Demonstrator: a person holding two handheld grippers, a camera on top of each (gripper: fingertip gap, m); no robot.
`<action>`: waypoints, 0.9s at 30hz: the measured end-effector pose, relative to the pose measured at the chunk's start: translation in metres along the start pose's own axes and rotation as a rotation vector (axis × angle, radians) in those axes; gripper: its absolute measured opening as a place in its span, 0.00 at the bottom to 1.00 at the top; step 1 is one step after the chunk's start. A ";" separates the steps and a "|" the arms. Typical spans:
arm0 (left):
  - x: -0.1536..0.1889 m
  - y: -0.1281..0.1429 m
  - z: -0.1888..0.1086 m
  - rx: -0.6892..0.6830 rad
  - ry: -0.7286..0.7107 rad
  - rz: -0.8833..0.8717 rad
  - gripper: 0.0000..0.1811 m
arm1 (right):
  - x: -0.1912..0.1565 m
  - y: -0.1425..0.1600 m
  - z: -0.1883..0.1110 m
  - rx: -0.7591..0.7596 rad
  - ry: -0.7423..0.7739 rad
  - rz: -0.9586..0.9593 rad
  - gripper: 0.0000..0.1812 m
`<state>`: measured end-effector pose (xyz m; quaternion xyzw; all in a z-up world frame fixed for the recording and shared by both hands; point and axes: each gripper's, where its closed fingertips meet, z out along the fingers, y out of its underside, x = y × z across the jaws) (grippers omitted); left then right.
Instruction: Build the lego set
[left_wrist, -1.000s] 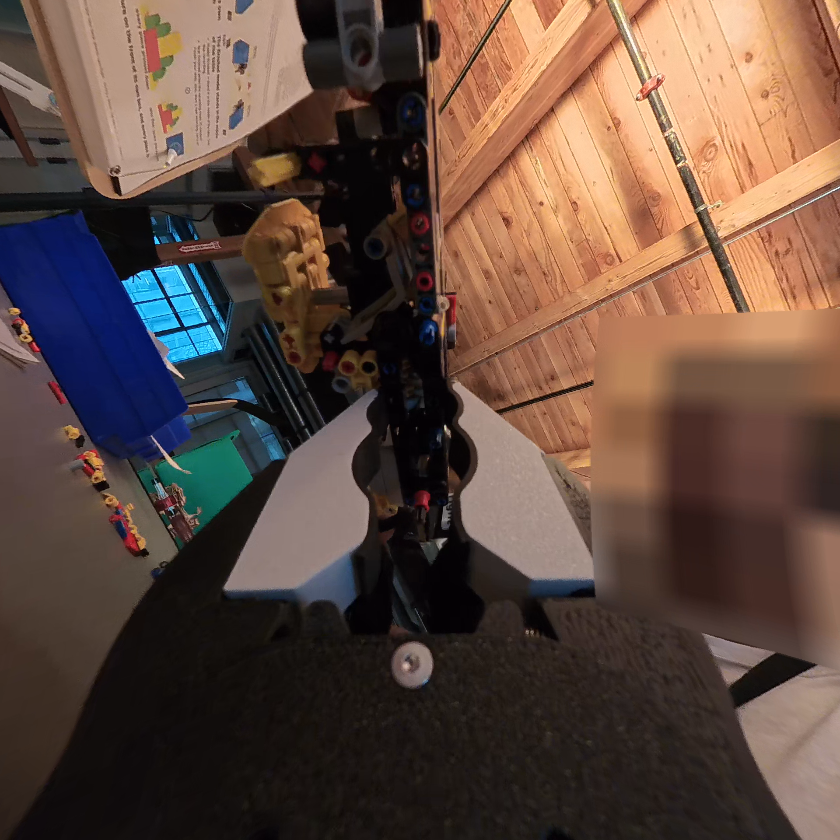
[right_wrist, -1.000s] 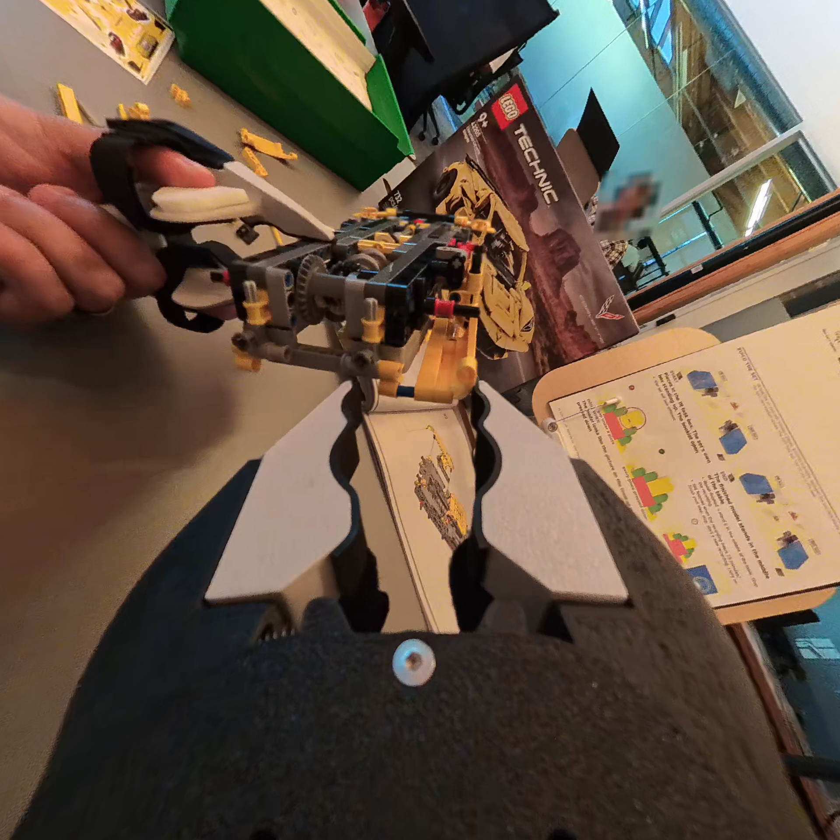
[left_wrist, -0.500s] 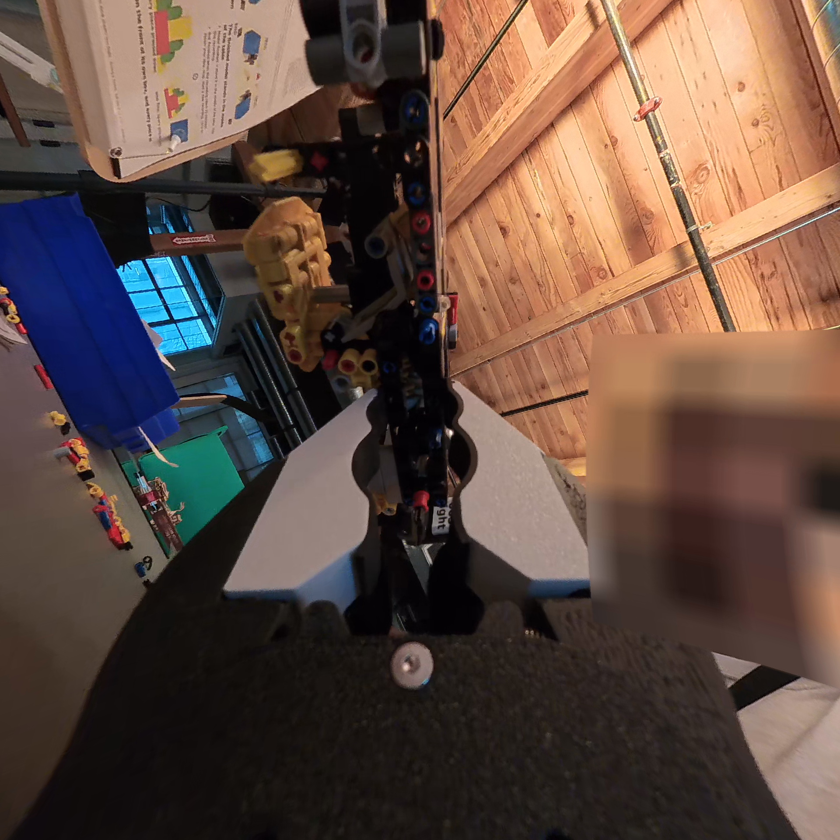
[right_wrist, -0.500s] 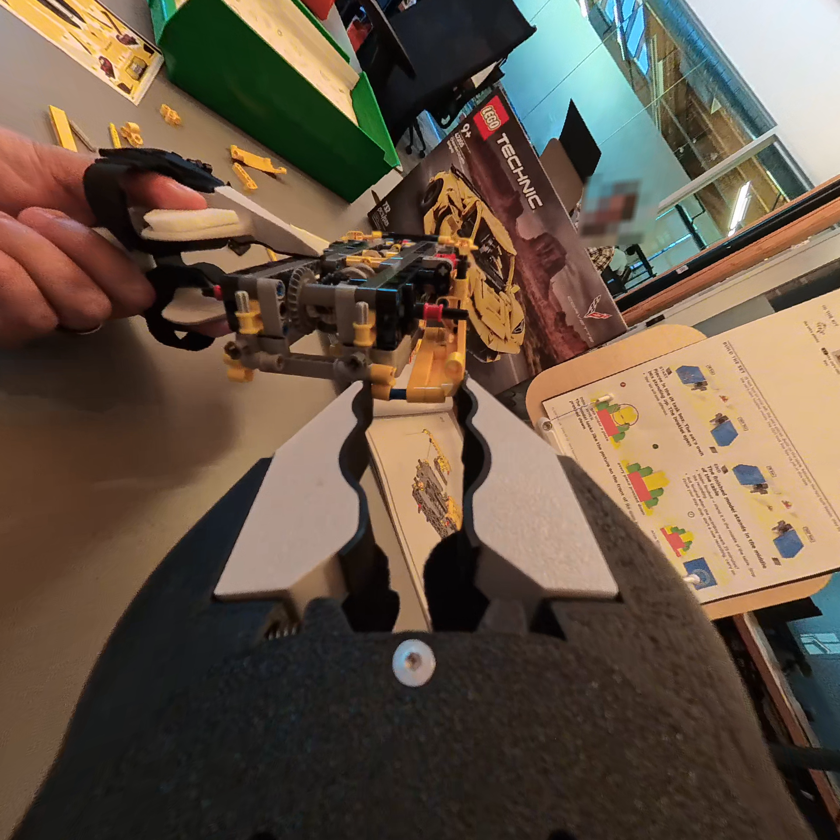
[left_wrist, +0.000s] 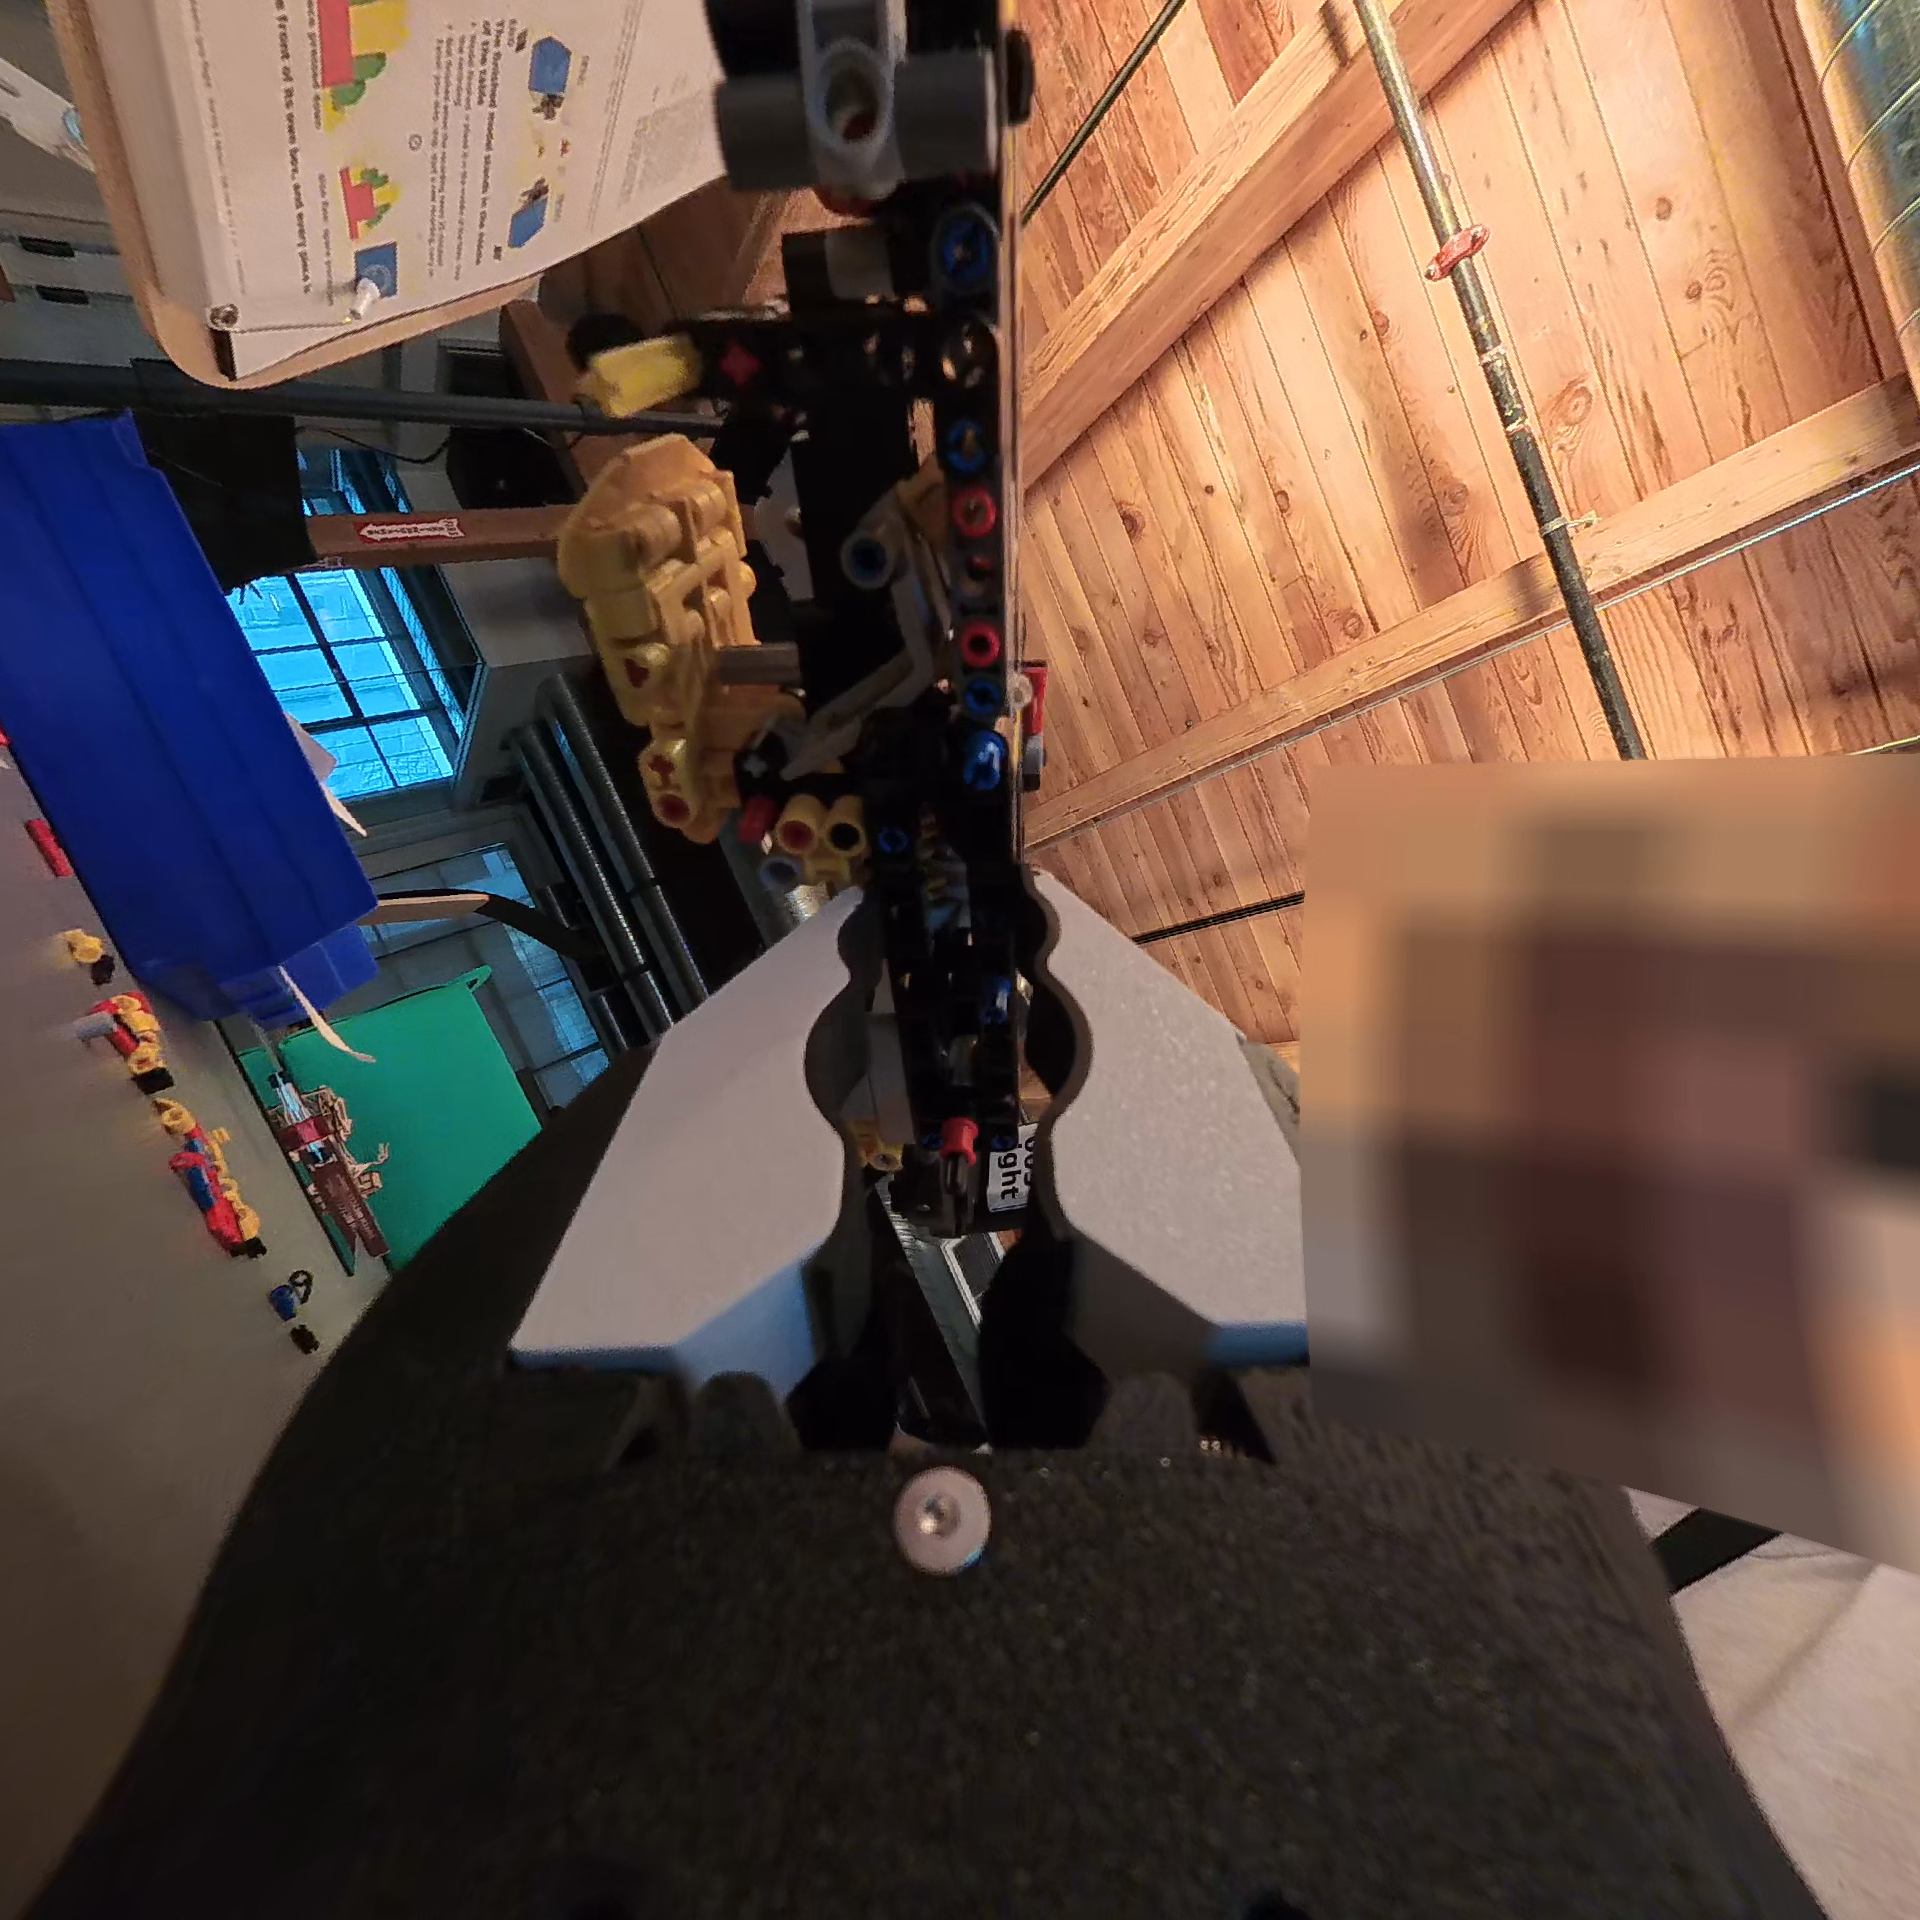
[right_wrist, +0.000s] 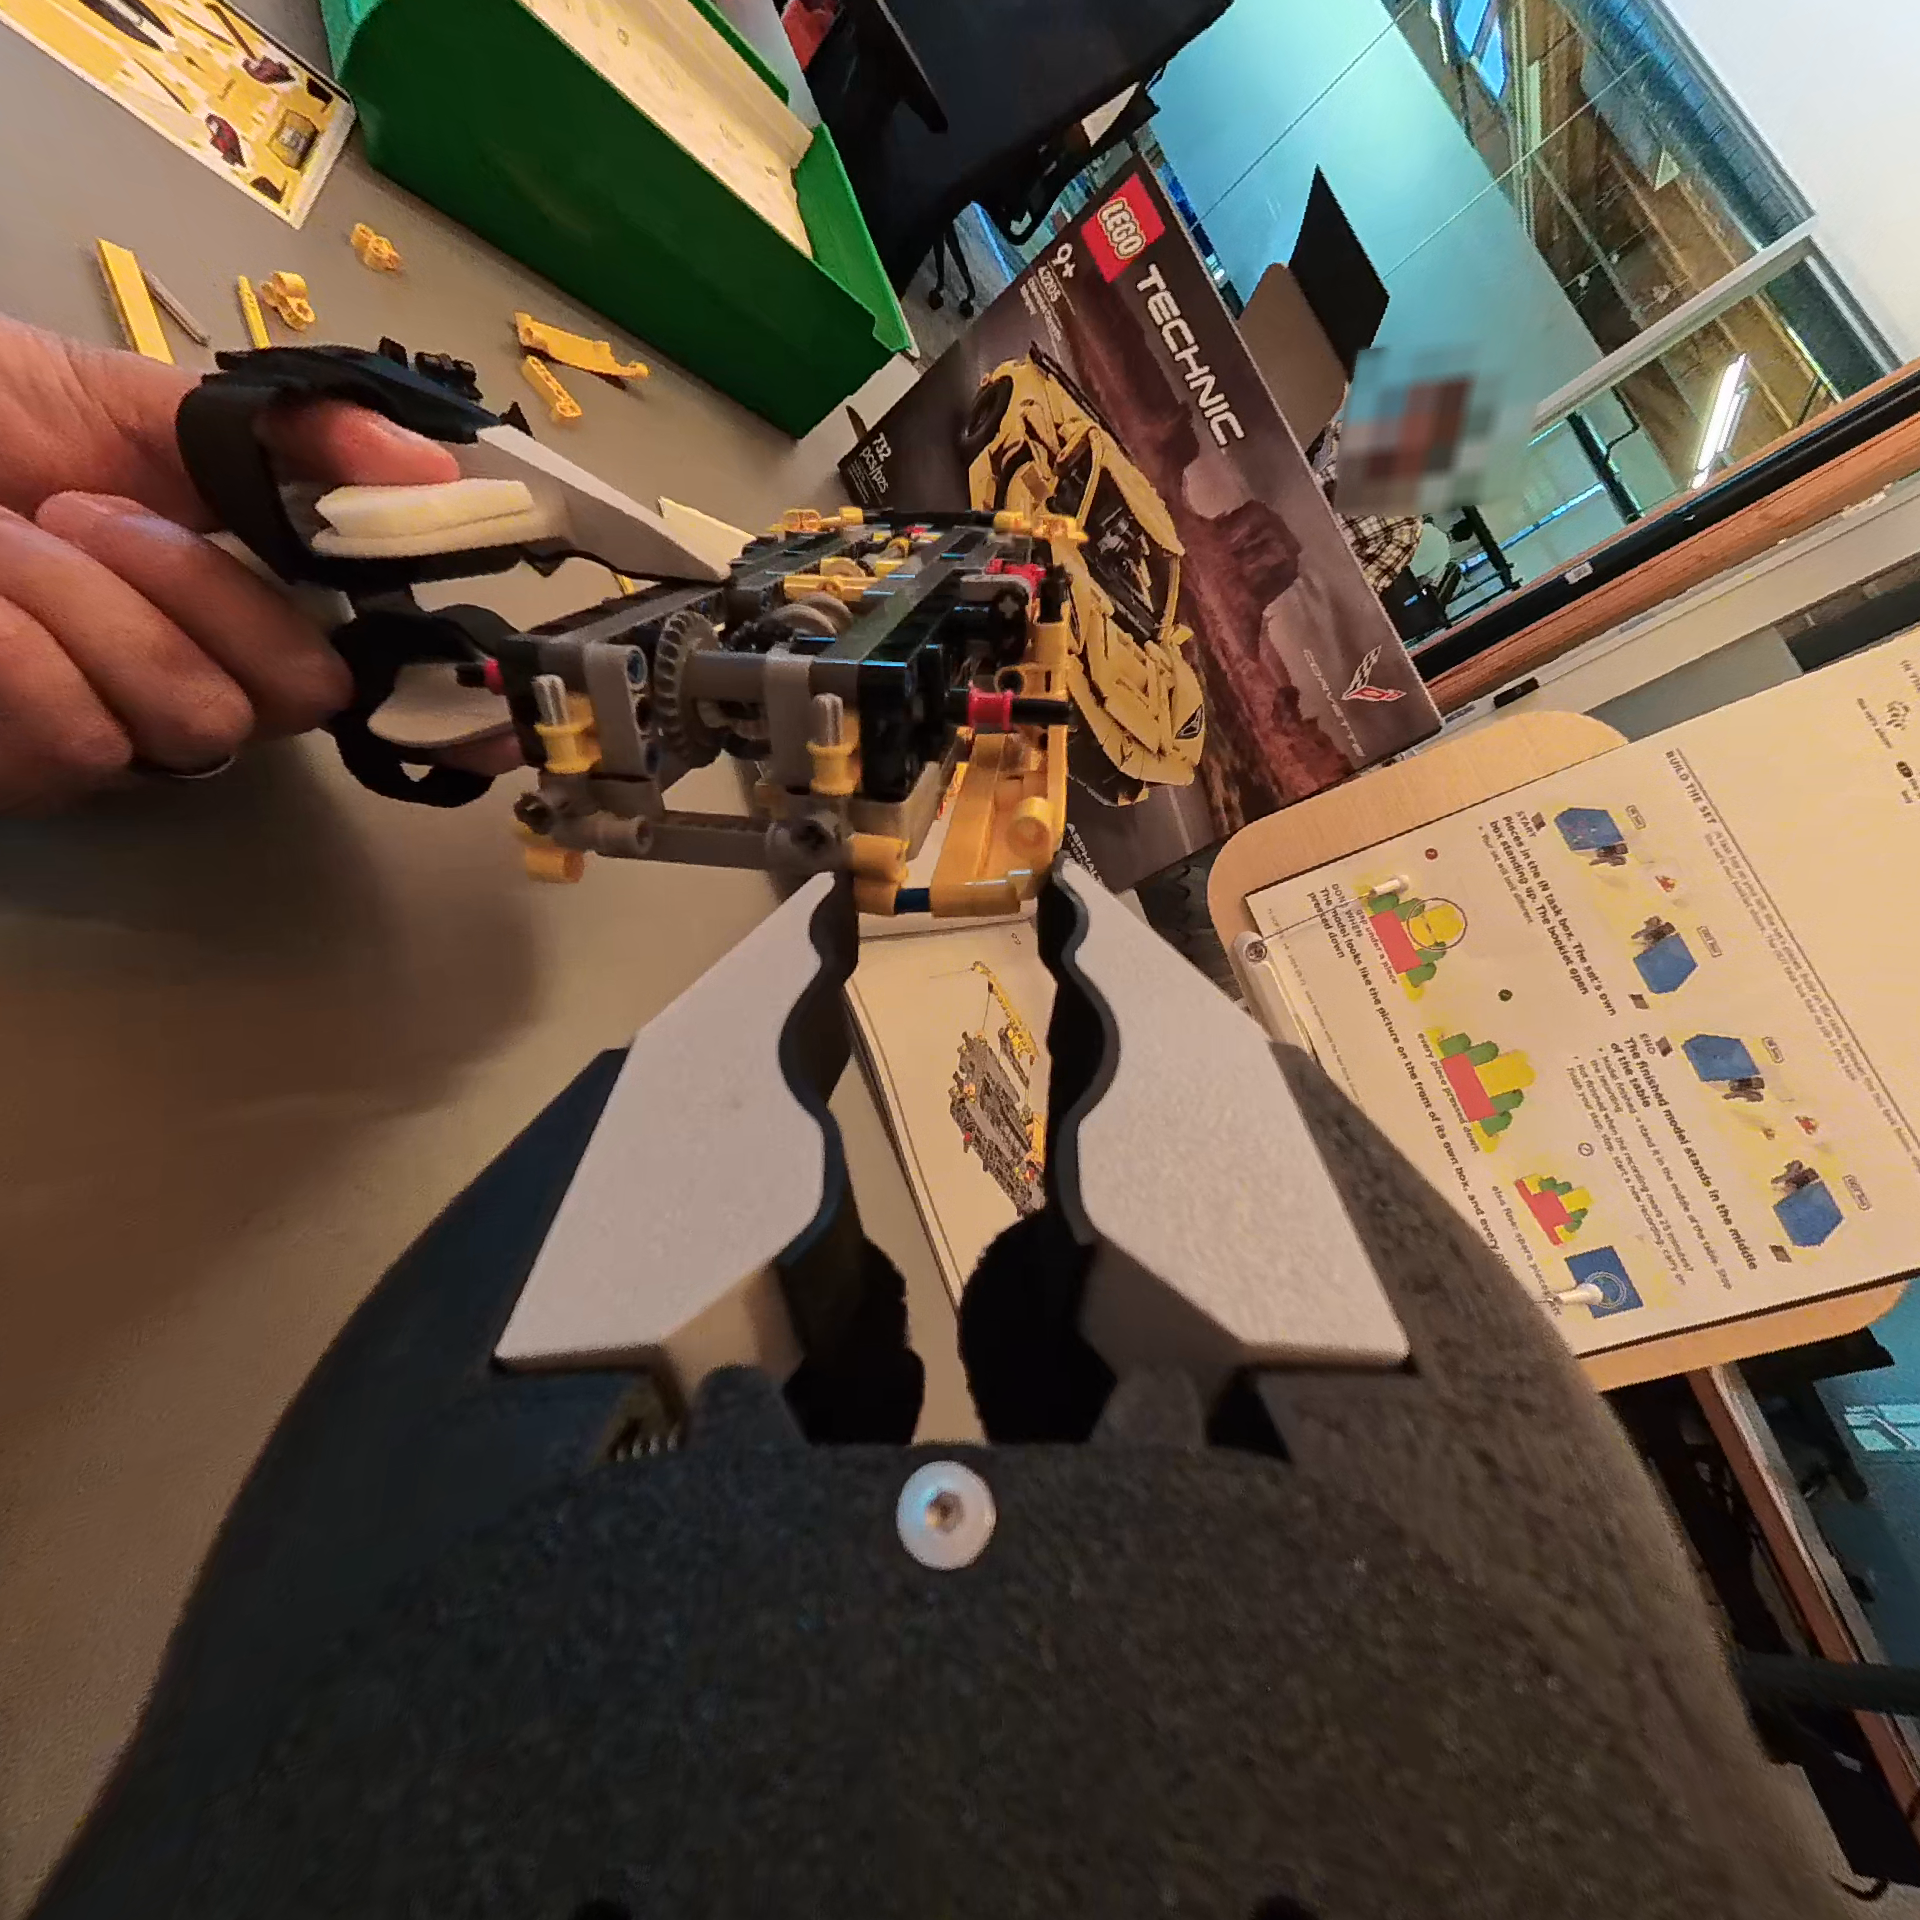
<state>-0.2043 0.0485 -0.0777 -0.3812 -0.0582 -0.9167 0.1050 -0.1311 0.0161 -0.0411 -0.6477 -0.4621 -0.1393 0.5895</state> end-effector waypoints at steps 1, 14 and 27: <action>0.000 0.000 0.000 -0.001 0.003 -0.001 0.14 | 0.000 -0.001 0.000 0.000 0.000 -0.005 0.19; 0.005 0.004 0.002 -0.039 0.007 0.054 0.14 | 0.002 -0.004 -0.004 0.110 0.000 0.146 0.17; 0.012 0.003 0.005 -0.055 -0.027 0.234 0.14 | 0.001 -0.004 -0.001 0.293 -0.440 1.175 0.18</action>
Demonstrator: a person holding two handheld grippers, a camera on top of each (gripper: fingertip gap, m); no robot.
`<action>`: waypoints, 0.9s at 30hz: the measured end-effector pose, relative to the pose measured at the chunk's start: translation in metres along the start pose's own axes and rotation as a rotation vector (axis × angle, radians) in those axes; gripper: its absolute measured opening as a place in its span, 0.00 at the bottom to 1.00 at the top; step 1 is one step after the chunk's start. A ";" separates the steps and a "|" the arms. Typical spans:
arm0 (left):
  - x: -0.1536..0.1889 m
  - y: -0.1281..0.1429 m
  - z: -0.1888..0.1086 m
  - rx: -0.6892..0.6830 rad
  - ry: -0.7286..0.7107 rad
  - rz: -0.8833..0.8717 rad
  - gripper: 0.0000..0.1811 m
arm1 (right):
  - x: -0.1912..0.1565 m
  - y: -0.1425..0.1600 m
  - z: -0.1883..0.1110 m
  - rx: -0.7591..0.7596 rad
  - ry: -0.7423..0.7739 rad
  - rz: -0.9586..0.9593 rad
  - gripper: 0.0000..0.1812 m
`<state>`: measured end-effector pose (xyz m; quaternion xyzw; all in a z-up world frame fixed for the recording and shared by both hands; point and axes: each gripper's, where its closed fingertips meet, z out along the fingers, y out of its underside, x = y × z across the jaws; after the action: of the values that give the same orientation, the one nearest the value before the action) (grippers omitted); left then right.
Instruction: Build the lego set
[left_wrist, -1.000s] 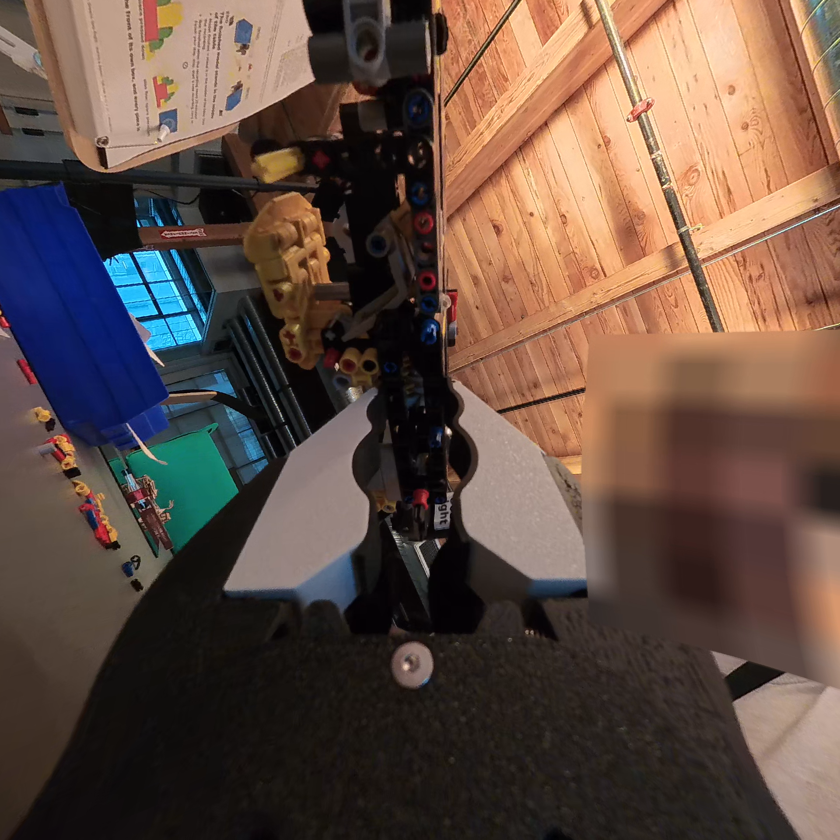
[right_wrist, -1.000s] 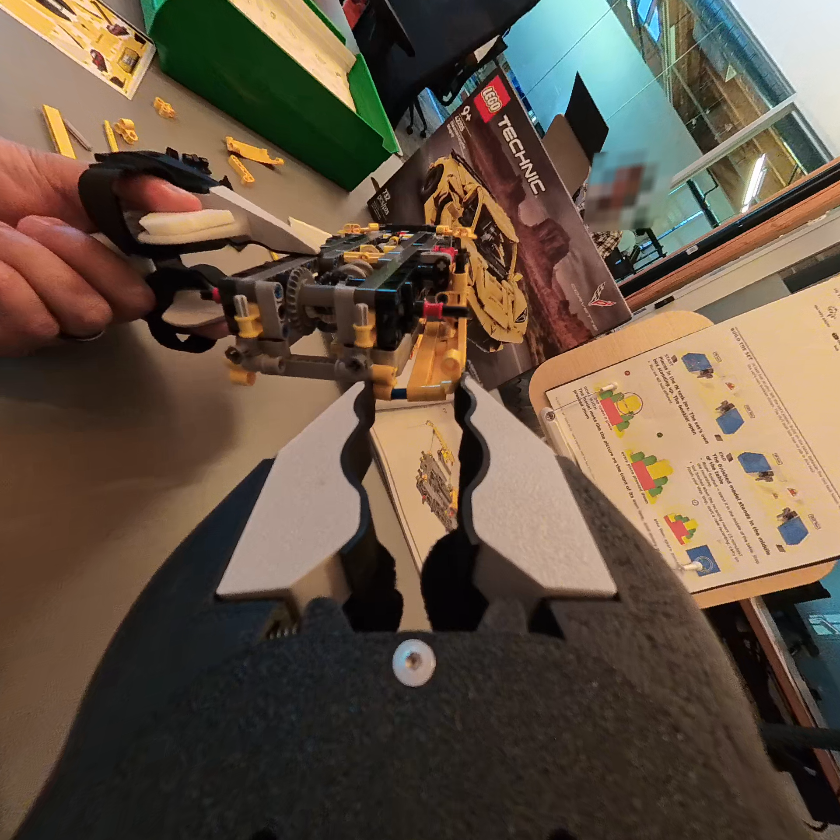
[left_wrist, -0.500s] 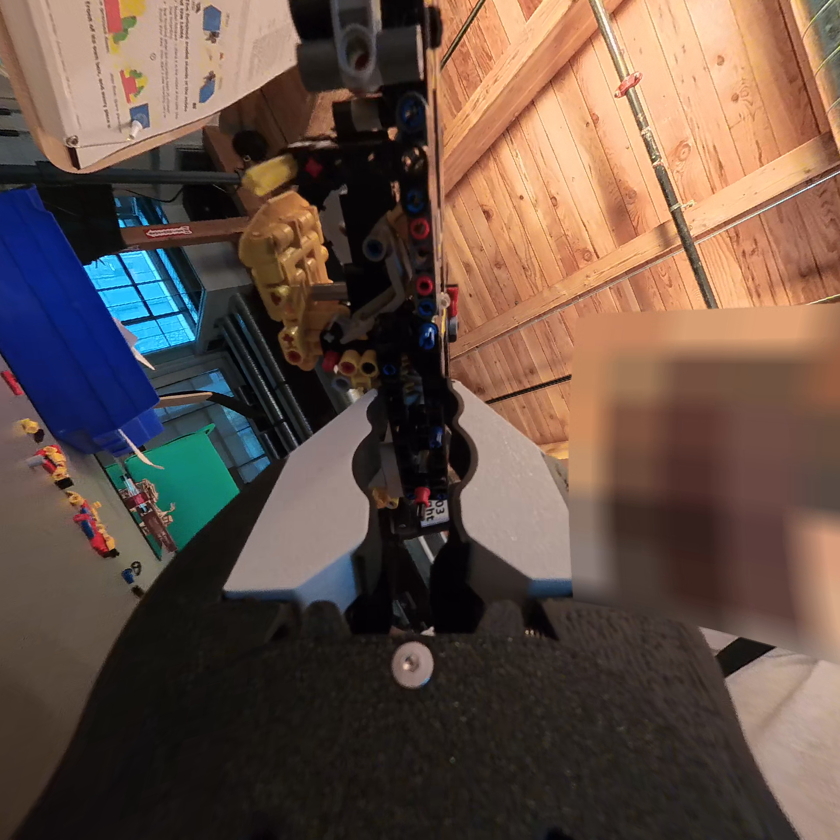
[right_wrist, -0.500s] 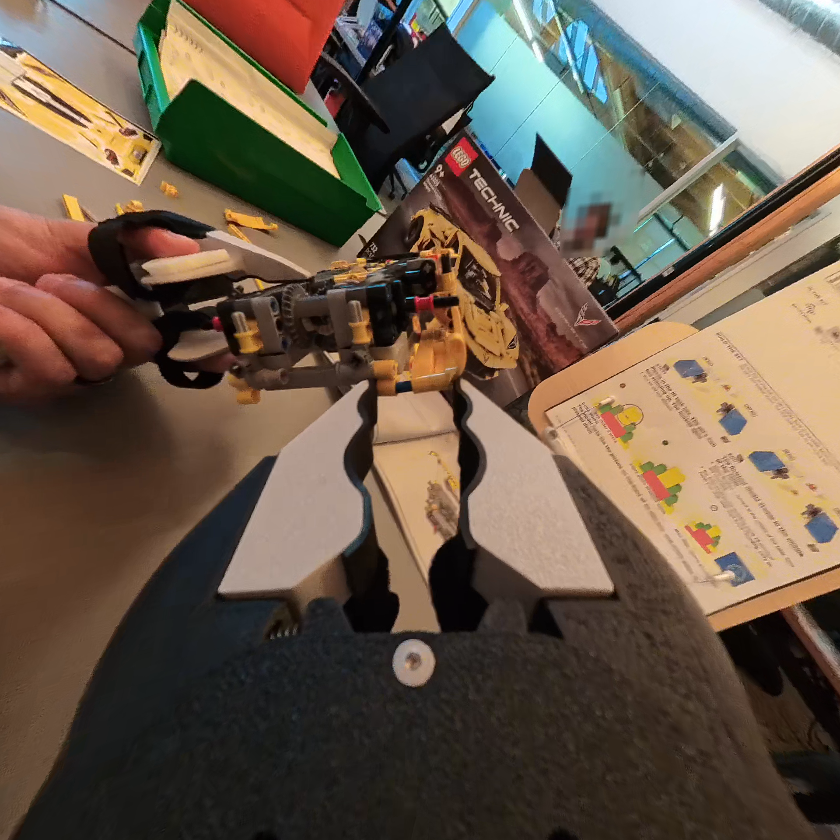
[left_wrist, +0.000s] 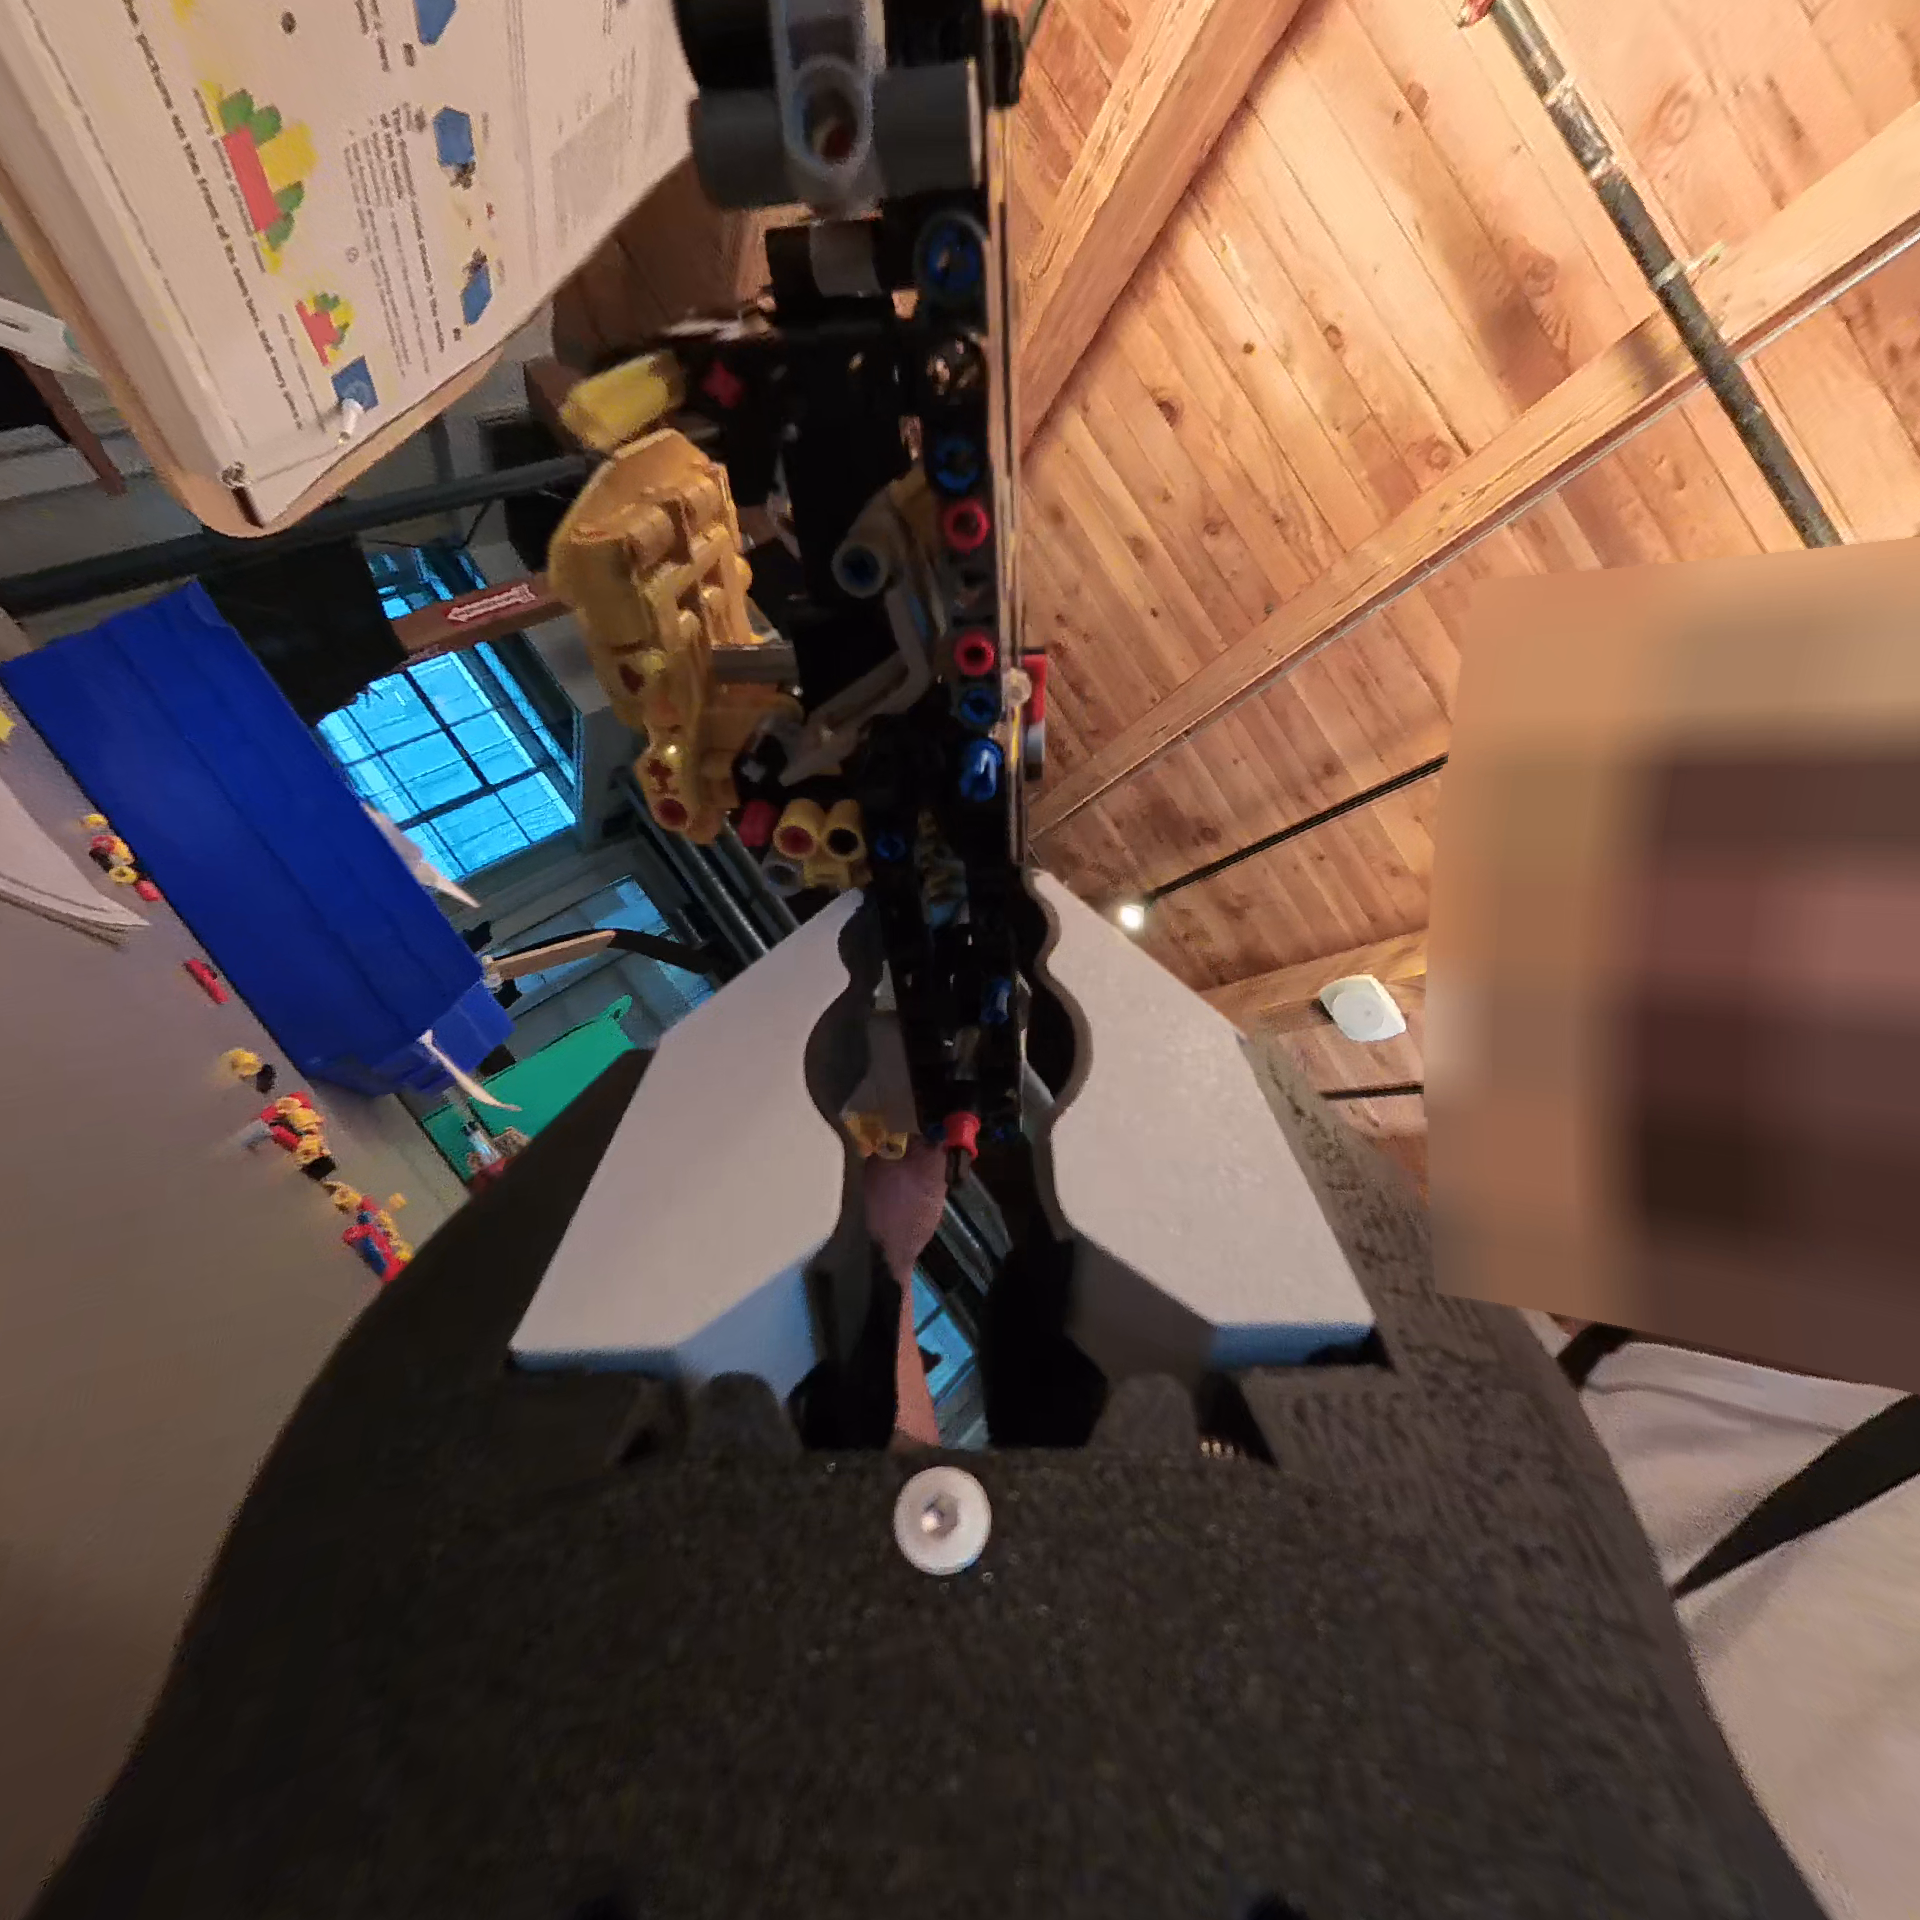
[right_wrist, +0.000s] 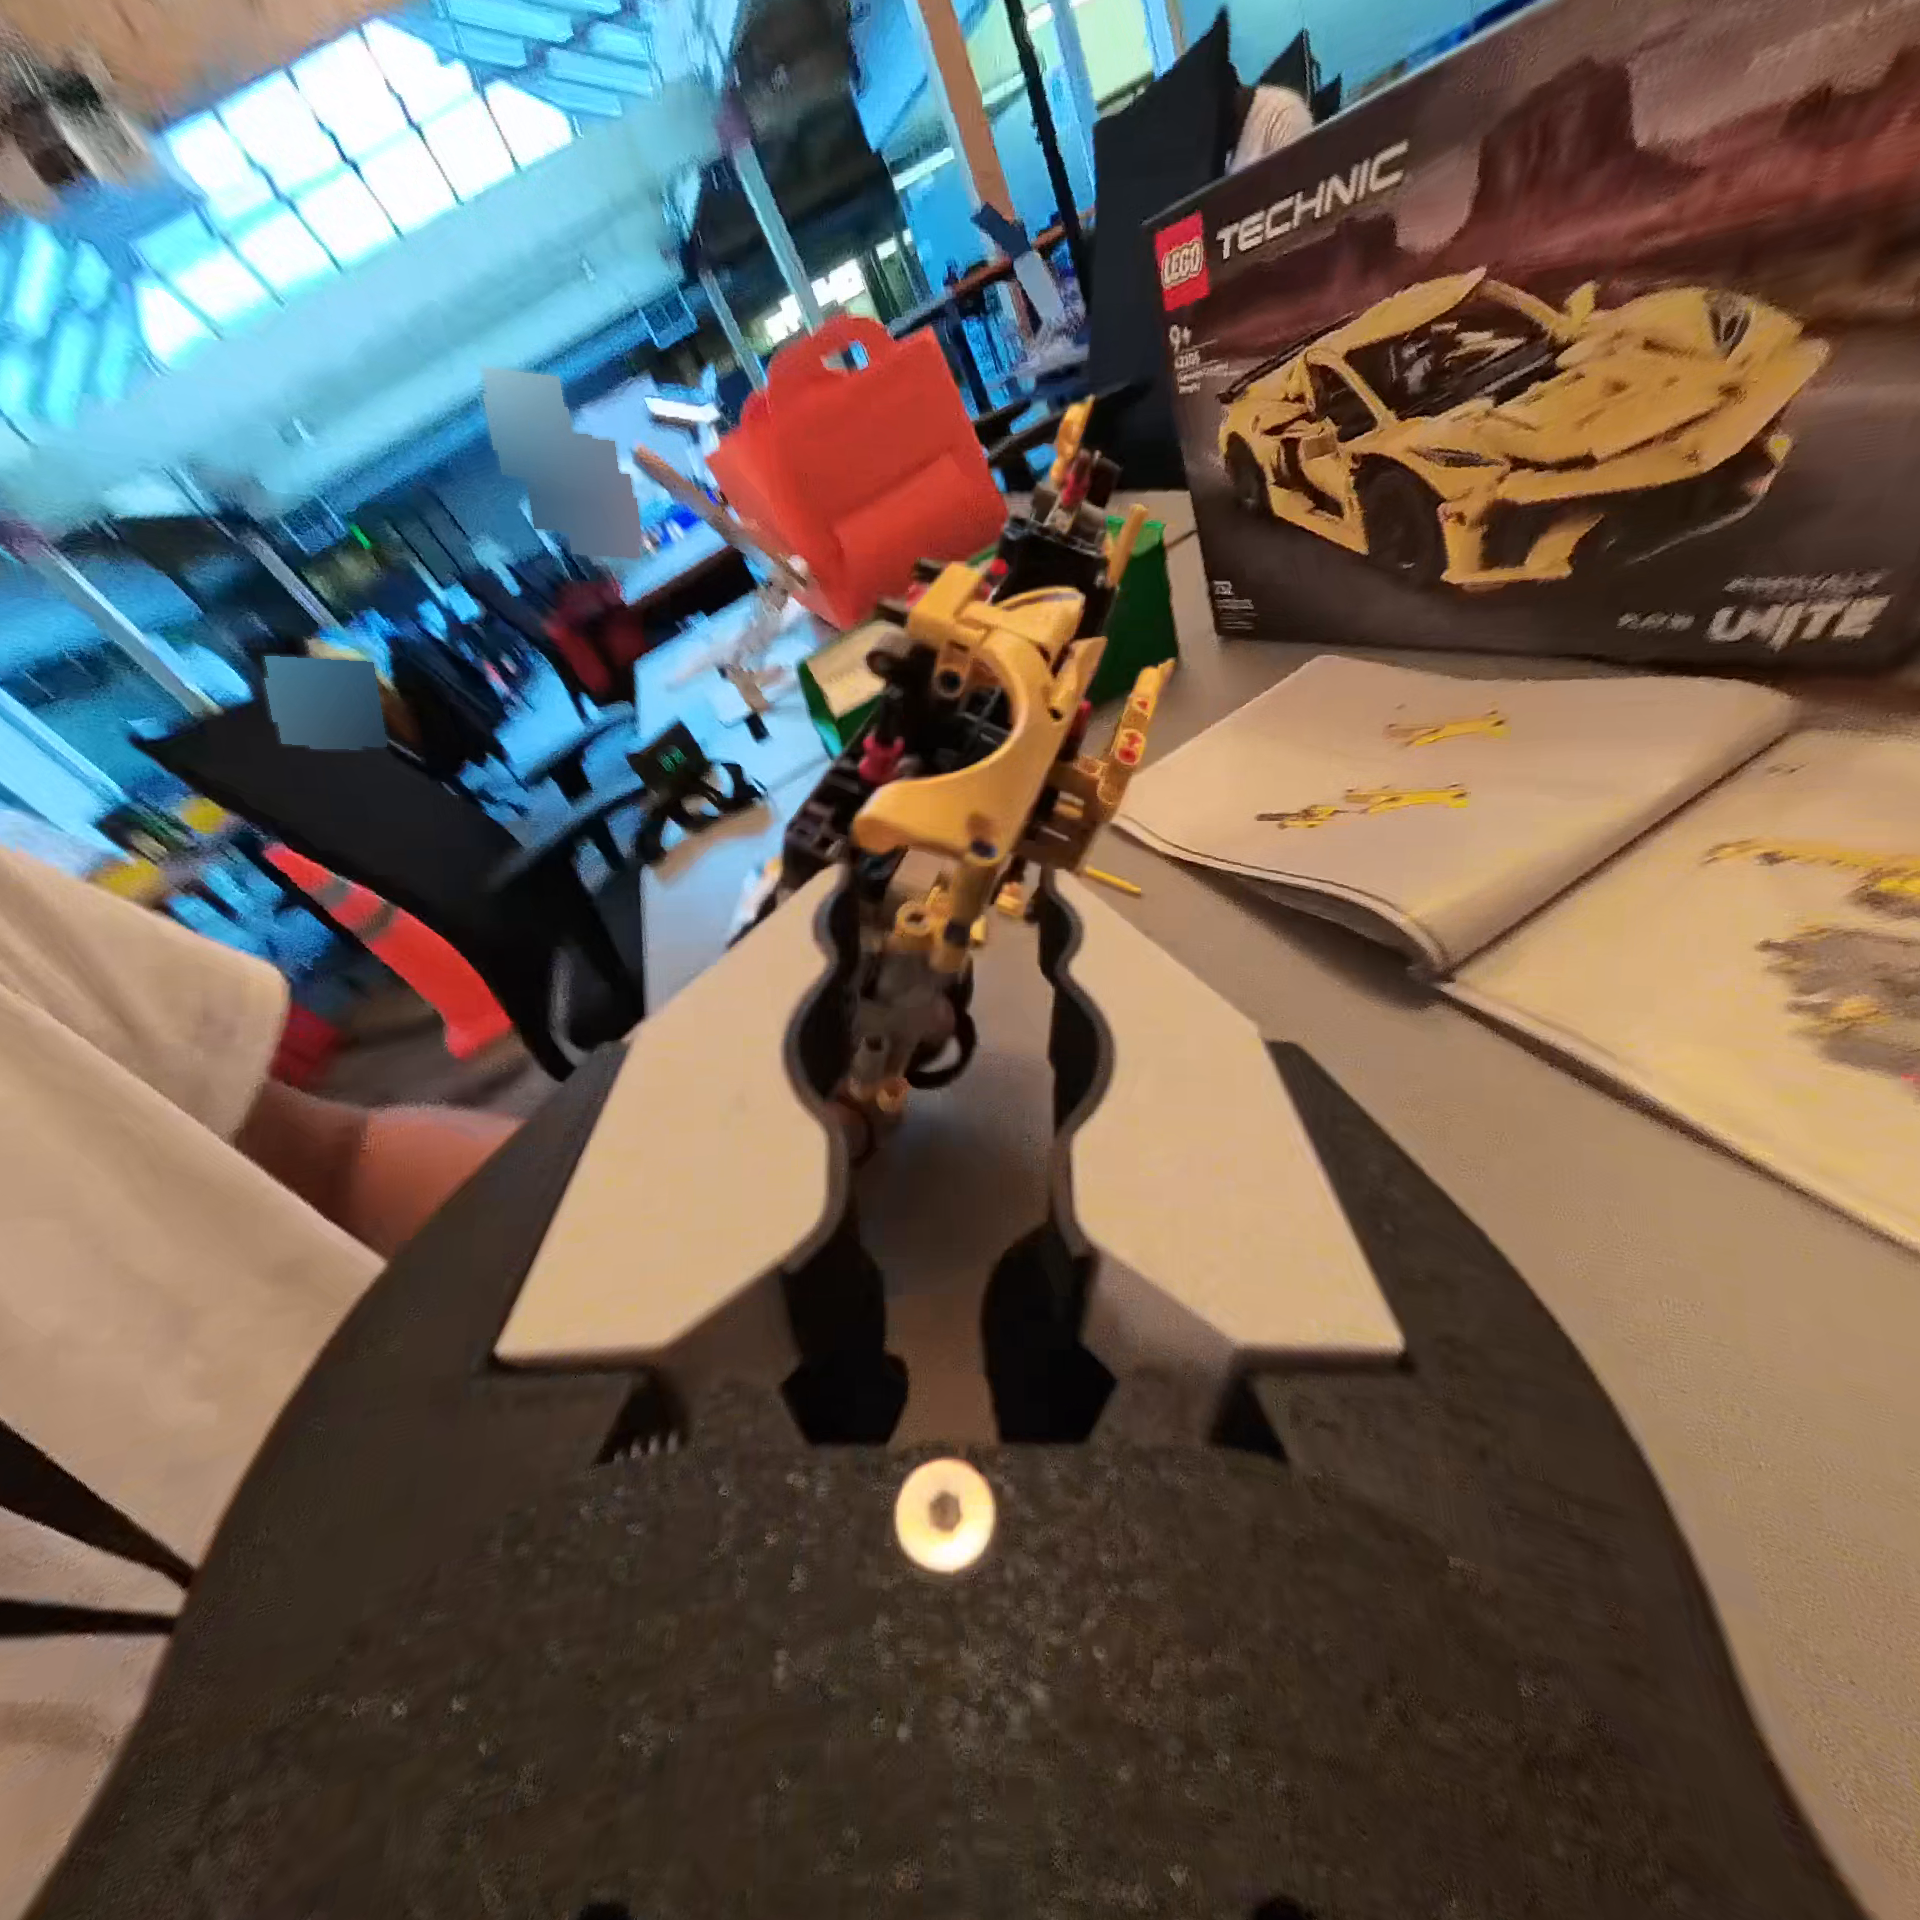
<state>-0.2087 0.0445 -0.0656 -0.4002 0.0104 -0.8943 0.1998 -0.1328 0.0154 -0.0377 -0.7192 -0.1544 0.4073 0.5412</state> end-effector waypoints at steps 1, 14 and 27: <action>0.002 0.003 0.001 -0.010 0.012 0.001 0.14 | 0.000 0.000 0.001 0.015 -0.015 0.040 0.15; -0.003 0.020 0.014 -0.106 -0.121 0.226 0.21 | 0.016 -0.008 -0.012 0.102 -0.035 0.174 0.04; -0.013 0.046 0.017 -0.237 -0.147 0.257 0.16 | 0.013 -0.017 -0.017 0.121 -0.022 0.071 0.04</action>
<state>-0.1726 0.0089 -0.0718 -0.4804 0.1519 -0.8225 0.2640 -0.1081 0.0189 -0.0264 -0.6858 -0.1100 0.4429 0.5670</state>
